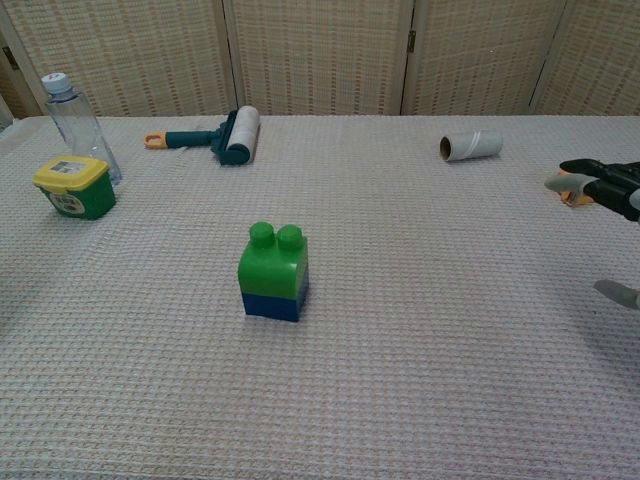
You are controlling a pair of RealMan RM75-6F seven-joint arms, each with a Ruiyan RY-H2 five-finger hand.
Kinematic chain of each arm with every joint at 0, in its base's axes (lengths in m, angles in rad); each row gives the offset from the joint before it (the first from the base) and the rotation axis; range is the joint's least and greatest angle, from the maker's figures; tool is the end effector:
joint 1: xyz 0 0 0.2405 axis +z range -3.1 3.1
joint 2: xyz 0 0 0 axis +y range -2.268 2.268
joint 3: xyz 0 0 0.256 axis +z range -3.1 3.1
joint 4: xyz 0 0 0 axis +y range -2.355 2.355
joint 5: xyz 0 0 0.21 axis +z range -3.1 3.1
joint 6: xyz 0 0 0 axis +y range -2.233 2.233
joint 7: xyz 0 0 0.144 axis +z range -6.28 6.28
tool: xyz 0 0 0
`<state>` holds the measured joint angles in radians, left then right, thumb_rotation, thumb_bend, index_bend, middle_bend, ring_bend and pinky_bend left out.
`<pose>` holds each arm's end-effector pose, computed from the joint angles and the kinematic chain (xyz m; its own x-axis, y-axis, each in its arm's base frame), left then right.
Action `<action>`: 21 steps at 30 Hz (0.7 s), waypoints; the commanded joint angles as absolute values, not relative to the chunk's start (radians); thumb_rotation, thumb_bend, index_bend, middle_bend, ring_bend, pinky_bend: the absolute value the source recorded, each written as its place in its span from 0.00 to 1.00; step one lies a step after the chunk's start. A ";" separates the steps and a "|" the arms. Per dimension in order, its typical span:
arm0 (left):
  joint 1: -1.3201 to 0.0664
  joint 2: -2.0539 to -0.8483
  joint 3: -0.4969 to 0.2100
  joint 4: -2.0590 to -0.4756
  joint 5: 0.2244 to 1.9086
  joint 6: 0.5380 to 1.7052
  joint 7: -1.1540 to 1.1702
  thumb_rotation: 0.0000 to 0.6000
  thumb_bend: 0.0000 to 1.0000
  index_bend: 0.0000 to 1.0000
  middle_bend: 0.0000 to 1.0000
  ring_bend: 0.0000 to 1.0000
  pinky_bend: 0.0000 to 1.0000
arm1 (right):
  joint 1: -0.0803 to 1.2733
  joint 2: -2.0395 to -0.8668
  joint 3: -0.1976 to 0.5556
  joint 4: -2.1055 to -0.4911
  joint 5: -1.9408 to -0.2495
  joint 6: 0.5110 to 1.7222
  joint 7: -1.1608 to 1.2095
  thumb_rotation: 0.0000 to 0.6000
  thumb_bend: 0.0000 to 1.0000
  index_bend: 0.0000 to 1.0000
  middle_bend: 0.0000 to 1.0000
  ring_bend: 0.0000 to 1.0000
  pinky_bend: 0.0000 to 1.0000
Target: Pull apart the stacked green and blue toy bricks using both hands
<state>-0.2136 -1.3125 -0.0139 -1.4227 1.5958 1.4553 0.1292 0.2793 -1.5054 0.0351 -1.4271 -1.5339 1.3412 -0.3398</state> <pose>-0.2947 0.2134 0.0983 0.5198 -0.0127 0.8542 0.8324 -0.2172 -0.5098 -0.2576 -0.2283 0.0259 0.5435 -0.0484 0.8380 -0.8169 -0.2603 0.5148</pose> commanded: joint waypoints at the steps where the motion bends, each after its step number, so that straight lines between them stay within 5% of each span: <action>1: -0.214 -1.315 -0.013 -1.420 1.598 1.454 0.132 1.00 0.34 0.00 0.00 0.00 0.00 | 0.279 -1.503 0.034 -1.429 -1.536 1.342 -0.337 1.00 0.37 0.00 0.00 0.00 0.00; 15: -0.236 -1.331 0.050 -1.446 1.685 1.428 -0.030 1.00 0.33 0.00 0.00 0.00 0.00 | 0.271 -1.485 0.024 -1.452 -1.560 1.360 -0.314 1.00 0.37 0.00 0.00 0.00 0.00; 21: -0.285 -1.404 0.057 -1.455 1.701 1.363 -0.160 1.00 0.29 0.01 0.08 0.00 0.00 | 0.268 -1.489 0.014 -1.442 -1.604 1.391 -0.300 1.00 0.37 0.00 0.00 0.00 0.00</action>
